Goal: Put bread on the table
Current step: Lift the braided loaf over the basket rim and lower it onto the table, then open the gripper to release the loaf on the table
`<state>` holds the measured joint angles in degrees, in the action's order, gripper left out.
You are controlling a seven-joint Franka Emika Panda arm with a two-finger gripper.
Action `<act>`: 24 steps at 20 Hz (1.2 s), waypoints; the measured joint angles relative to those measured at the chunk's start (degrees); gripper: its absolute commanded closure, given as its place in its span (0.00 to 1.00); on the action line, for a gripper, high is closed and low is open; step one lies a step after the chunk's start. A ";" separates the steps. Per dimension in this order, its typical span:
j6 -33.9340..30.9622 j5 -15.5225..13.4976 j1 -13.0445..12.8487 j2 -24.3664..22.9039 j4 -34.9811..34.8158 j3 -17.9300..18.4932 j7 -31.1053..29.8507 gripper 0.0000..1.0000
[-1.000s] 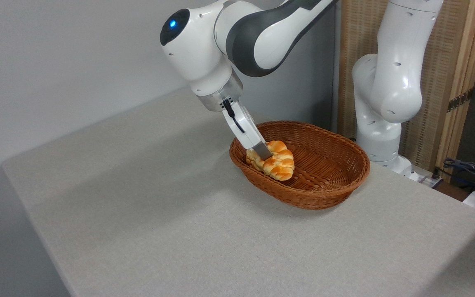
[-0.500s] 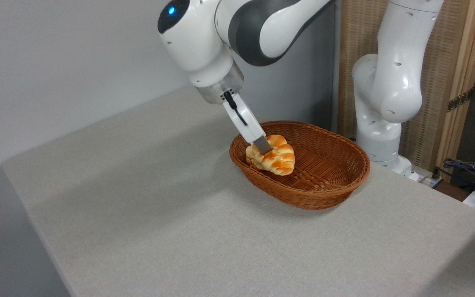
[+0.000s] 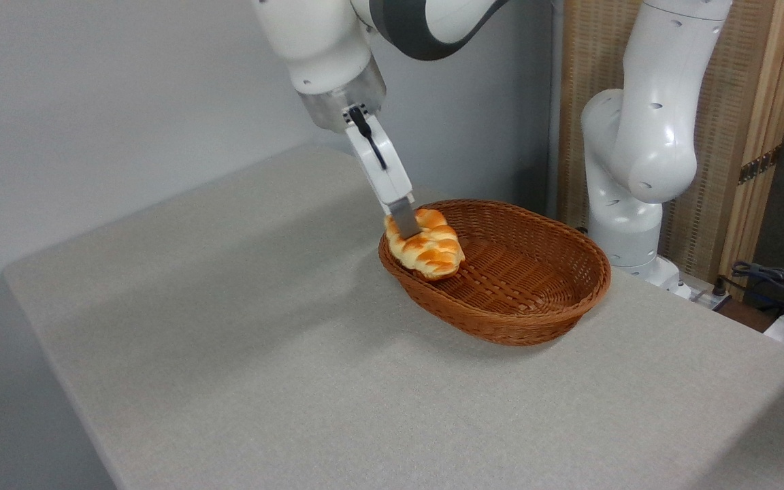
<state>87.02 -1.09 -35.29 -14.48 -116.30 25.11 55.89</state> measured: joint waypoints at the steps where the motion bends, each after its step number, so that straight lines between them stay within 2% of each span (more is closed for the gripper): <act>1: 0.98 0.00 0.00 0.08 0.12 0.10 0.00 0.92; 5: 6.77 -1.26 0.00 1.58 0.12 0.49 -0.01 0.92; 9: 12.69 -4.64 0.02 4.80 0.12 1.93 -1.22 0.92; 12: 16.89 -6.47 0.05 7.09 0.11 3.23 -5.02 0.92; 17: 21.60 -6.50 0.03 10.63 0.10 3.21 -11.56 0.90; 19: 24.35 -6.50 0.01 12.63 0.11 3.18 -14.70 0.54; 20: 24.83 -6.50 0.00 13.09 0.12 3.17 -15.23 0.20; 21: 25.28 -6.50 -0.03 13.74 0.16 3.13 -15.92 0.14; 22: 25.39 -6.50 -0.04 14.04 0.20 3.10 -16.09 0.03; 24: 25.48 -6.15 -0.06 14.69 0.32 3.01 -16.16 0.00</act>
<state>112.49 -7.24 -35.35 0.21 -115.98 28.11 39.72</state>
